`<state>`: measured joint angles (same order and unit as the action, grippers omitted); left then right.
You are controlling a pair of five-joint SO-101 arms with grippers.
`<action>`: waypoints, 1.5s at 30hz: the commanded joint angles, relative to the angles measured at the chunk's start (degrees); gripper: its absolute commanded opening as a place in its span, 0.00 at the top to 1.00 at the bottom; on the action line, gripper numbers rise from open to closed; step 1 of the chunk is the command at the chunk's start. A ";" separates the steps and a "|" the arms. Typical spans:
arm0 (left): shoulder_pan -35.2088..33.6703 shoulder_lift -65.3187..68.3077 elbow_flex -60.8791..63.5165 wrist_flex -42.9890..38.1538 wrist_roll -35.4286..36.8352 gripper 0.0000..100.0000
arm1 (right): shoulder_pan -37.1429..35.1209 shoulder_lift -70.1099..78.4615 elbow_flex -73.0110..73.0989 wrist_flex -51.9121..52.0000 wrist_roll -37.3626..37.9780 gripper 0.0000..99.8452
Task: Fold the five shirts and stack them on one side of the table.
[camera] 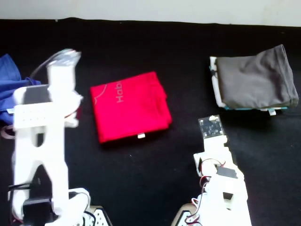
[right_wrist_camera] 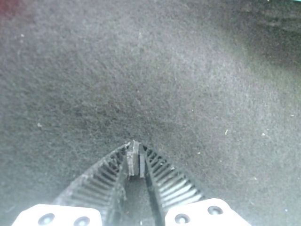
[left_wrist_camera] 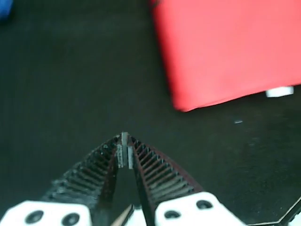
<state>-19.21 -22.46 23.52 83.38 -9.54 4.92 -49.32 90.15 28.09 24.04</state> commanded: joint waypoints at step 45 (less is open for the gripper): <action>-17.63 -4.18 42.95 -39.74 -4.48 0.99 | -25.80 46.81 -82.77 38.64 -28.66 0.69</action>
<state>-36.53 -26.42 66.33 45.32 -14.64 -19.78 -10.90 17.10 66.68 -2.24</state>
